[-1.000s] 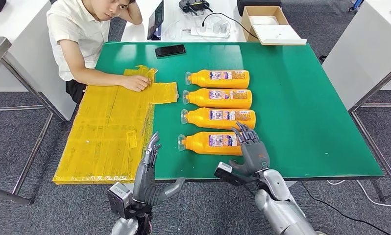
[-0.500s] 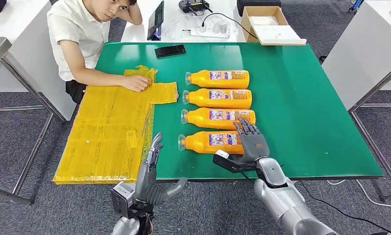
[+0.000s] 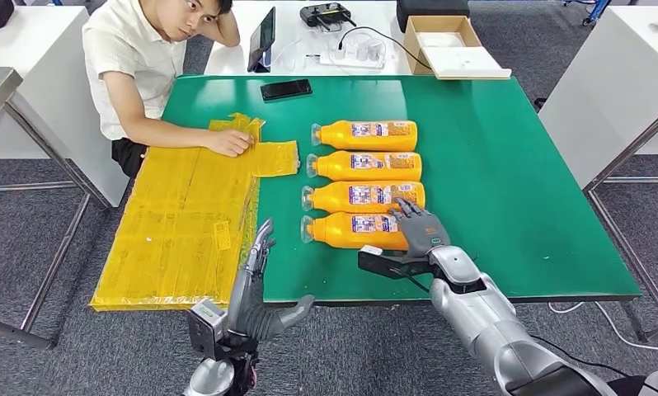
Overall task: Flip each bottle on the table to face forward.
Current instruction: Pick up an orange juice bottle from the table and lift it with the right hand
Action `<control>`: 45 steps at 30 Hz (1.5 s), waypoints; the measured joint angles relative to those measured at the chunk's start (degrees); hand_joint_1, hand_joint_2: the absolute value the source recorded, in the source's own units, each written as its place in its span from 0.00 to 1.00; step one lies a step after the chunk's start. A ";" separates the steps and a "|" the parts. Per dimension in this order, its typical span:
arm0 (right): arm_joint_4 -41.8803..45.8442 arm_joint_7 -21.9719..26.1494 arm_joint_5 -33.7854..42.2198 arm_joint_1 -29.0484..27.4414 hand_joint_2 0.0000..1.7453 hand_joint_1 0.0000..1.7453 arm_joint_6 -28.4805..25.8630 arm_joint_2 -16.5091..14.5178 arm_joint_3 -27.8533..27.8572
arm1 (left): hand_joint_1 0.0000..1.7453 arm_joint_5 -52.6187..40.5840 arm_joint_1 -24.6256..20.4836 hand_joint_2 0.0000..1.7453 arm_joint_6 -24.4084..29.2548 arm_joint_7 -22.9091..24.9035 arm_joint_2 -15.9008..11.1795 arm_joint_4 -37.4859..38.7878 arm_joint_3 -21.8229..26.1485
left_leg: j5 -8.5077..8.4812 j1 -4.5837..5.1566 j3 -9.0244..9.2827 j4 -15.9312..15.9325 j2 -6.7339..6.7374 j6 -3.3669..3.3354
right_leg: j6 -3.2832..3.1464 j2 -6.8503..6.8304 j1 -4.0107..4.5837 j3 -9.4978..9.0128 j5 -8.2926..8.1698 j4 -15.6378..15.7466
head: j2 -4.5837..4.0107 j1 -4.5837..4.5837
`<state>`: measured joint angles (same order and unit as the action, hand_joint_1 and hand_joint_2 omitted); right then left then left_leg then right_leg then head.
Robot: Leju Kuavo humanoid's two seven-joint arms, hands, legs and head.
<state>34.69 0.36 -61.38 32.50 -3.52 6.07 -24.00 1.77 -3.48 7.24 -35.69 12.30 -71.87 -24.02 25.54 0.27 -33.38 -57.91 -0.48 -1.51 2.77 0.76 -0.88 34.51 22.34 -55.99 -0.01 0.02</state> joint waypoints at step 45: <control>26.91 27.35 33.57 -25.41 1.00 1.00 -19.35 -4.50 8.43 | 0.00 20.14 3.40 1.00 9.59 11.18 0.21 -1.79 4.61 | 0.13 -0.04 -0.42 0.01 -0.12 -0.05 | 0.16 -0.03 0.00 0.23 0.15 0.00 | 0.01 0.01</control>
<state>61.60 27.70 -27.81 7.09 -22.87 1.57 -15.58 21.91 -0.07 16.82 -24.51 12.51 -73.66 -19.41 25.68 0.23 -33.80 -57.90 -0.59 -1.56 2.93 0.73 -0.88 34.74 22.50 -55.99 0.00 0.02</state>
